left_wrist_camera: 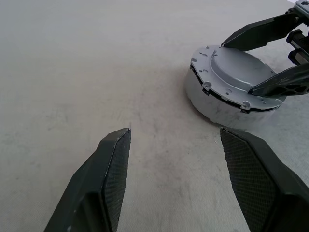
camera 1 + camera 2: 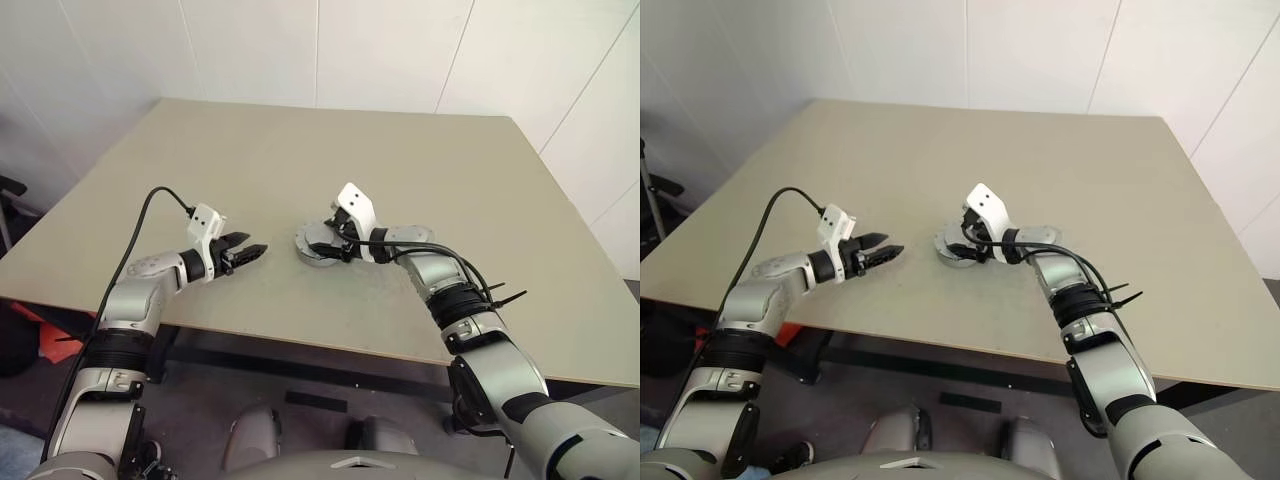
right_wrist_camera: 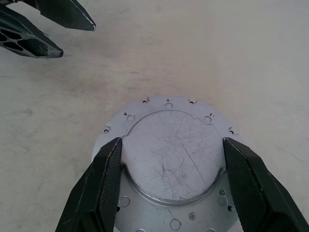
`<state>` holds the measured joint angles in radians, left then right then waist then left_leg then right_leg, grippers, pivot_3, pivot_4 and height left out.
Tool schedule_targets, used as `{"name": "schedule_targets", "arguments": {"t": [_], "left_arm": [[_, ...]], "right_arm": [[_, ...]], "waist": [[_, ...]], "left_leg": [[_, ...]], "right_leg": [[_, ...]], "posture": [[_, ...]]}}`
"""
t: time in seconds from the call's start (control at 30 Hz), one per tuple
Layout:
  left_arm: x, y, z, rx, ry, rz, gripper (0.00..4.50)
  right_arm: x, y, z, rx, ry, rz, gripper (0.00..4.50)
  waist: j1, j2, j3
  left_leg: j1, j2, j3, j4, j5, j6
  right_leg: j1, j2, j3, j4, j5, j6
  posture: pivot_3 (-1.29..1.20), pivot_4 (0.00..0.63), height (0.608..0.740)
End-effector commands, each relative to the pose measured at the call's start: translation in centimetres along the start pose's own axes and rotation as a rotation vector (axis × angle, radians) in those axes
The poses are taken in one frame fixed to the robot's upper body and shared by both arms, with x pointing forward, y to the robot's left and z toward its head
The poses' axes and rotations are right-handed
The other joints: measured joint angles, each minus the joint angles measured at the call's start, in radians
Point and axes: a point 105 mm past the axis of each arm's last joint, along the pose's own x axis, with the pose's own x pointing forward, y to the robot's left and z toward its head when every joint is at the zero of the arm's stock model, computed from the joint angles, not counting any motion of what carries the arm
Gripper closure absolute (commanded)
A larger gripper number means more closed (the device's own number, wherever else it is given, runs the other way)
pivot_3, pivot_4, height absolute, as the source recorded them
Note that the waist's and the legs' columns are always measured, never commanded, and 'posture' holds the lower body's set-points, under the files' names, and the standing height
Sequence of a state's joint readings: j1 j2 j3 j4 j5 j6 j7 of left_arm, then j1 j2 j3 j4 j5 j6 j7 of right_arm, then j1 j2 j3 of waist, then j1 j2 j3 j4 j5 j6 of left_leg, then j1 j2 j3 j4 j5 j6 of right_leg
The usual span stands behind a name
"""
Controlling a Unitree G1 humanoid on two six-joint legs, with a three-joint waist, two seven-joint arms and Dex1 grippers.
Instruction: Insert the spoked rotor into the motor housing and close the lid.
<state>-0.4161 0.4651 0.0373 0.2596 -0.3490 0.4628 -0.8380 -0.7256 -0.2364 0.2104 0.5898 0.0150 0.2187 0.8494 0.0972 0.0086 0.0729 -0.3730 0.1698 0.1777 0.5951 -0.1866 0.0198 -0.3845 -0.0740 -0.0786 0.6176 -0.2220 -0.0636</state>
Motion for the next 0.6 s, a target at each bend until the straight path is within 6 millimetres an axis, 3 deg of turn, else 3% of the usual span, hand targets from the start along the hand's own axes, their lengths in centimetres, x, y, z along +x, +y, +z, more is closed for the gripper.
{"name": "schedule_targets", "arguments": {"t": [0.03, 0.6], "left_arm": [[-0.1, 0.1, 1.8, 0.05, -0.045, 0.0, 1.39], [-0.1, -0.1, 1.6, 0.048, -0.042, -0.005, 1.39]], "right_arm": [[-0.4, -0.4, 0.5, -0.042, -0.011, -0.013, 1.34], [-0.4, -0.5, -1.9, -0.038, 0.058, -0.027, 1.34]], "waist": [[0.0, 0.0, 0.0], [0.001, 0.0, 0.0]], "left_leg": [[0.0, 0.0, 0.0, 0.0, 0.0, 0.0], [0.001, 0.0, 0.0, 0.0, 0.0, 0.0]], "right_leg": [[0.0, 0.0, 0.0, 0.0, 0.0, 0.0], [0.001, 0.0, 0.0, 0.0, 0.0, 0.0]], "posture": [[0.0, 0.0, 0.74], [0.0, 0.0, 0.74]]}}
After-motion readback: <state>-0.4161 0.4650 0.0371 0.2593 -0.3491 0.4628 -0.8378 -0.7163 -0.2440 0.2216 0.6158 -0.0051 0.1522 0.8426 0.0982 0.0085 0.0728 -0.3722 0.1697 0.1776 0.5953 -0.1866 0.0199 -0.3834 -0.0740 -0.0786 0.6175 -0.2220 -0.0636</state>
